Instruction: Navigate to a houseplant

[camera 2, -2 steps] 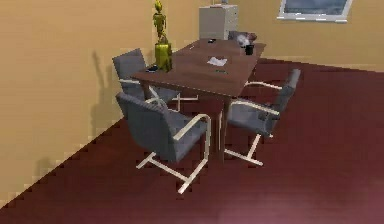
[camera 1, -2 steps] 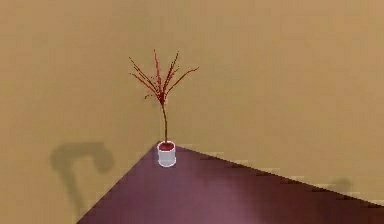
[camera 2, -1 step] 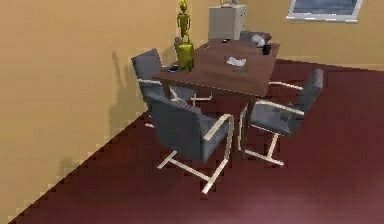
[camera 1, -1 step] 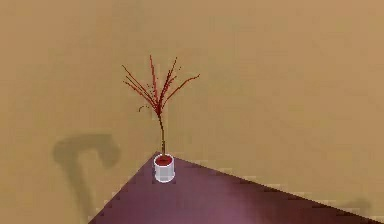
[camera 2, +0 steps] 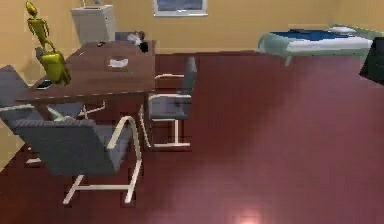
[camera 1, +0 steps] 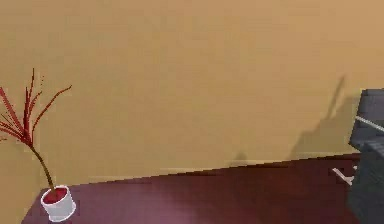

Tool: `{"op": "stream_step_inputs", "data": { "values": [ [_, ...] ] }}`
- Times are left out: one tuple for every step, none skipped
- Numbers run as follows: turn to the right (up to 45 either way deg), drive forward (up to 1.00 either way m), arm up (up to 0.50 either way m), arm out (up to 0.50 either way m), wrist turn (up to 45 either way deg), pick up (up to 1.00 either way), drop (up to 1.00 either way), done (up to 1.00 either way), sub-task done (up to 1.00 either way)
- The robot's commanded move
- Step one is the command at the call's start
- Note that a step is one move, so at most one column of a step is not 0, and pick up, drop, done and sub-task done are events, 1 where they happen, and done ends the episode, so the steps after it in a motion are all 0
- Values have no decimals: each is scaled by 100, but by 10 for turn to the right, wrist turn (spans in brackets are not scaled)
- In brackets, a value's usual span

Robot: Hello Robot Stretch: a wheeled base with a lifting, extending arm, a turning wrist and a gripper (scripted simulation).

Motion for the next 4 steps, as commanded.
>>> {"op": "stream_step_inputs", "data": {
  "values": [
    [0, 60, 0, 0, 0, 0, 0, 0, 0],
    [-450, 0, 0, 0, 0, 0, 0, 0, 0],
    [-180, 0, 0, 0, 0, 0, 0, 0, 0],
    [0, 0, 0, 0, 0, 0, 0, 100, 0]
  ]
}}
